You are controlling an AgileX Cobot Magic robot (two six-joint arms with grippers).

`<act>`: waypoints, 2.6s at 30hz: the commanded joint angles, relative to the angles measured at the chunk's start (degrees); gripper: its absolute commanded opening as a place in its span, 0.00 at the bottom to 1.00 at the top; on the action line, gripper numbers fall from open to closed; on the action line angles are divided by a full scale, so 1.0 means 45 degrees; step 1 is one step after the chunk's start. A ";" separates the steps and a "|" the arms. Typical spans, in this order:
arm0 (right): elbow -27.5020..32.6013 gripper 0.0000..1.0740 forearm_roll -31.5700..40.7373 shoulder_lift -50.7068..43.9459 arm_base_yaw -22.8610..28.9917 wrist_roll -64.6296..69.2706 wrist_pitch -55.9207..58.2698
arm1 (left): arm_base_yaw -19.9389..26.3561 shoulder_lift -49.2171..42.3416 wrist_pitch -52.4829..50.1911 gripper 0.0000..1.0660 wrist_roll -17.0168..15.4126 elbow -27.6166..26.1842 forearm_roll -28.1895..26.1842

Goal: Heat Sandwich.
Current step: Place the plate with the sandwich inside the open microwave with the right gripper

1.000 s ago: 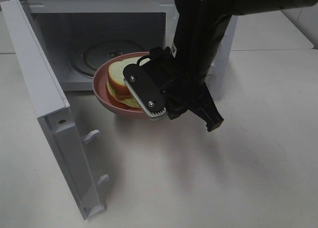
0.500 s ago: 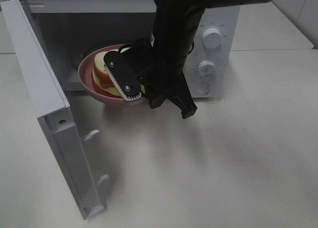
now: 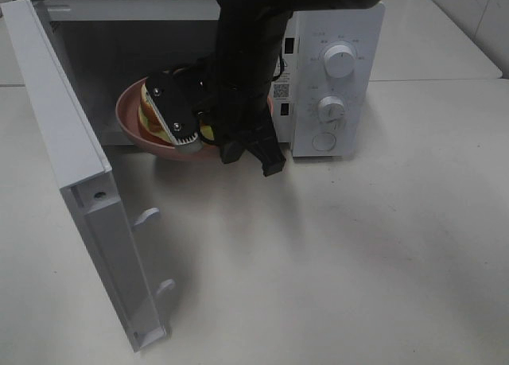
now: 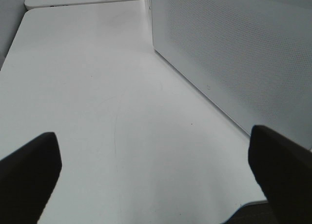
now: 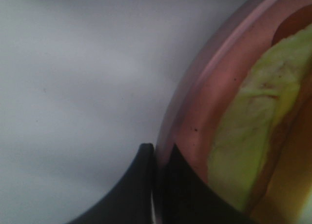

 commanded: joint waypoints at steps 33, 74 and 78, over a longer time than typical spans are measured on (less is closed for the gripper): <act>-0.4953 0.01 -0.1184 0.3361 -0.0089 0.2521 -0.0293 | 0.0025 -0.0191 -0.0153 0.94 0.0000 0.0000 0.0000; -0.5730 0.56 -0.1248 0.4482 -0.0675 0.3960 -0.1502 | 0.0025 -0.0191 -0.0178 0.94 0.0000 0.0000 0.0395; -0.5730 0.74 -0.1248 0.4380 -0.0675 0.4889 -0.1477 | 0.0025 -0.0191 -0.0178 0.94 0.0000 0.0000 0.0395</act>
